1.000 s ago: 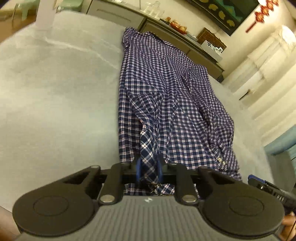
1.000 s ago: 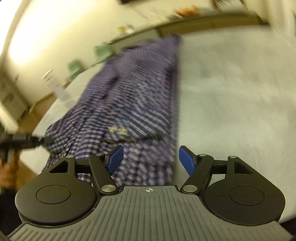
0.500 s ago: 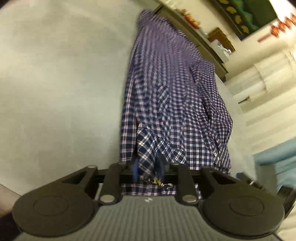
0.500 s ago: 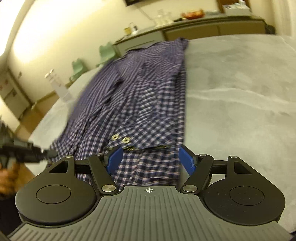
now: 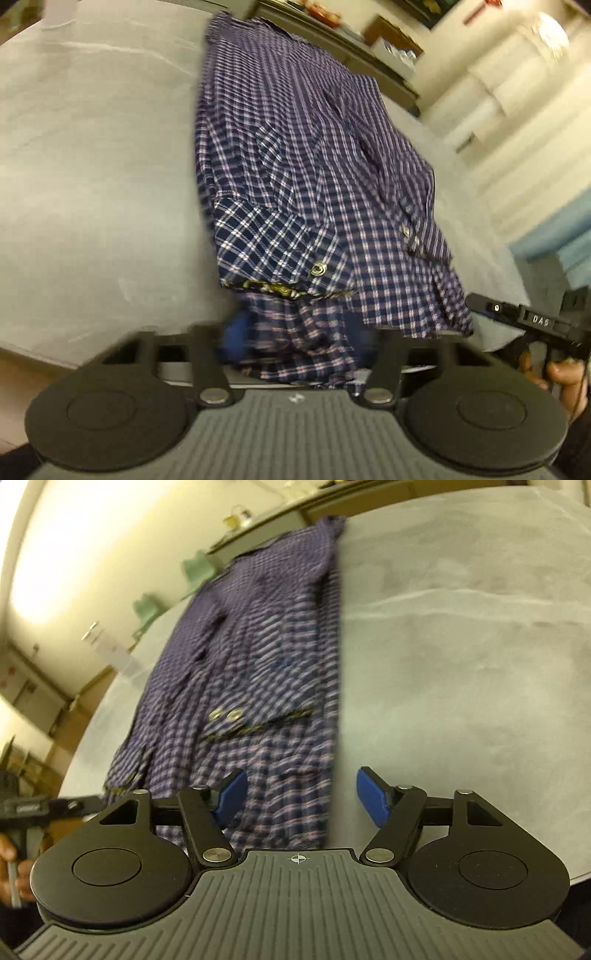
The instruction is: Fold clothes
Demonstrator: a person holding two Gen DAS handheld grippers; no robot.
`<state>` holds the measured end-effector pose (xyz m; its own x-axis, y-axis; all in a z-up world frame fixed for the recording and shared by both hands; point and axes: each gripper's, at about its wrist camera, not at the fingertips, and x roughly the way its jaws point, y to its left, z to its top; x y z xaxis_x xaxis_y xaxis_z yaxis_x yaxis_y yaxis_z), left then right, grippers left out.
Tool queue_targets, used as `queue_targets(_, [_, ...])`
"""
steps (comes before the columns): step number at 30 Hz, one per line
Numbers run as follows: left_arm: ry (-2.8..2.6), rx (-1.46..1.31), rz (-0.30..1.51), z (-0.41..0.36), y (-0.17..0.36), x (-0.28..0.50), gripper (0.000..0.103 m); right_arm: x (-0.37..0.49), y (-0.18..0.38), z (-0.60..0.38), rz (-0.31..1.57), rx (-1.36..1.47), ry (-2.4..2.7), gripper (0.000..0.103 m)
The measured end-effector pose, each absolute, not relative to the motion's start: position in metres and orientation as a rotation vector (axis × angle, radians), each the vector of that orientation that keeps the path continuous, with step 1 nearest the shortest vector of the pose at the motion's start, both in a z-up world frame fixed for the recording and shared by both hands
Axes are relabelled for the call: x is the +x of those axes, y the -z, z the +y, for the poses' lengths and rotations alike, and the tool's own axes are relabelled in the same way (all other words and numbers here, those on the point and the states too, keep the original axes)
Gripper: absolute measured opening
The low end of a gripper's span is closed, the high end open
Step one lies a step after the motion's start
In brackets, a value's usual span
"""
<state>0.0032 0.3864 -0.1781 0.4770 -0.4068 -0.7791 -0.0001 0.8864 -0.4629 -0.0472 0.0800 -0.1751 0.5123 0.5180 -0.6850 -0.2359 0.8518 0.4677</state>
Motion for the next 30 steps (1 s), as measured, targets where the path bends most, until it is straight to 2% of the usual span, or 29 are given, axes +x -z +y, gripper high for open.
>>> queue_targets(1, [0.264, -0.463, 1.055, 0.389, 0.181, 0.004, 0.003, -0.048, 0.178, 0.086, 0.939, 0.333, -0.477, 0.039])
queue_targets(2, [0.264, -0.478, 1.050, 0.393, 0.182, 0.004, 0.003, -0.048, 0.182, 0.089, 0.952, 0.331, -0.483, 0.005])
queue_targets(3, [0.263, -0.484, 1.040, 0.396, 0.183, 0.003, 0.003, -0.049, 0.185, 0.090, 0.956, 0.333, -0.482, 0.002])
queue_targets(9, [0.324, -0.611, 0.998, 0.412, 0.173, 0.001, 0.002, -0.049, 0.169, 0.084, 0.926, 0.332, -0.518, 0.002])
queue_targets(13, [0.396, -0.746, 0.910, 0.430, 0.135, 0.033, 0.002, 0.016, 0.149, 0.081, 0.904, 0.421, -0.533, 0.001])
queue_targets(18, [0.306, -0.809, 0.826, 0.462, 0.110, 0.171, 0.003, 0.109, 0.124, 0.077, 0.873, 0.546, -0.546, 0.001])
queue_targets(21, [0.141, -0.805, 0.893, 0.481, 0.146, 0.259, 0.004, 0.164, 0.117, 0.075, 0.869, 0.610, -0.534, 0.003])
queue_targets(22, [0.093, -0.801, 0.929, 0.486, 0.159, 0.275, 0.005, 0.183, 0.129, 0.075, 0.894, 0.613, -0.495, 0.008])
queue_targets(24, [0.079, -0.805, 0.949, 0.489, 0.177, 0.282, 0.007, 0.221, 0.151, 0.076, 0.944, 0.616, -0.417, 0.036])
queue_targets(26, [0.103, -0.779, 0.909, 0.493, 0.179, 0.269, 0.011, 0.246, 0.169, 0.076, 0.971, 0.601, -0.358, 0.038])
queue_targets(29, [0.088, -0.712, 0.862, 0.494, 0.163, 0.249, 0.018, 0.221, 0.164, 0.073, 0.892, 0.496, -0.364, 0.047])
queue_targets(30, [0.070, -0.684, 0.842, 0.494, 0.158, 0.240, 0.024, 0.212, 0.161, 0.072, 0.865, 0.463, -0.363, 0.047])
